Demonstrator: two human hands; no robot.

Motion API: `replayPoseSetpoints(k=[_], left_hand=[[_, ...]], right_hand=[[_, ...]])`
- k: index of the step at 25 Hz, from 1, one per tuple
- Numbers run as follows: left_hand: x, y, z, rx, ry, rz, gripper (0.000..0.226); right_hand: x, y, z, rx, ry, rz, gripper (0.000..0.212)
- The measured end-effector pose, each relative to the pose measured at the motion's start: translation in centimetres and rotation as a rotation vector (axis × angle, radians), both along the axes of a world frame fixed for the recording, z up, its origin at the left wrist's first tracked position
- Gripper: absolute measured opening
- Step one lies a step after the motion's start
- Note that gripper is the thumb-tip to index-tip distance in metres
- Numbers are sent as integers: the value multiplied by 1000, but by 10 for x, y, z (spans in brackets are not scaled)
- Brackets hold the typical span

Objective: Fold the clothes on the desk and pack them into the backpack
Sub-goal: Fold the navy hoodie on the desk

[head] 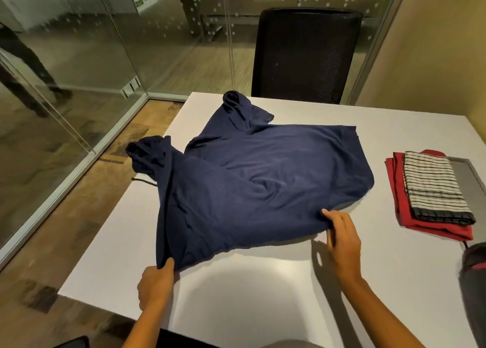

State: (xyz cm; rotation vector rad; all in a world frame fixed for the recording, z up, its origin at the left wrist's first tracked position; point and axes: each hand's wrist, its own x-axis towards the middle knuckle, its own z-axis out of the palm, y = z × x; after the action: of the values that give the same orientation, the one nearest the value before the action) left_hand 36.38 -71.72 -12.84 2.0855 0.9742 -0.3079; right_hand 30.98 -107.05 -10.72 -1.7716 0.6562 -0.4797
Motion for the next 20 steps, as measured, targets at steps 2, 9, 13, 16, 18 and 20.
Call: replayPoseSetpoints(k=[2,9,13,16,18,20], left_hand=[[-17,0,-4,130,132,-76,51],[-13,-45,-5,595,-343,-492,38],[4,-65,-10,636,-126,-555,51],[11,-64,-5,588,-192,-564,17],[16,-60,6,609,-218,-579,5],[23,-56,20,704,-277,-591,12]], right_hand=[[-9,-8,-1,59,51,115,15],[-35,-9,-43,19,199,-18,18],[-19,0,-30,185,159,-376,19],[-3,0,-9,262,69,-415,24],[3,-6,5,225,-29,-425,29],[6,-18,20,151,-92,-432,28]])
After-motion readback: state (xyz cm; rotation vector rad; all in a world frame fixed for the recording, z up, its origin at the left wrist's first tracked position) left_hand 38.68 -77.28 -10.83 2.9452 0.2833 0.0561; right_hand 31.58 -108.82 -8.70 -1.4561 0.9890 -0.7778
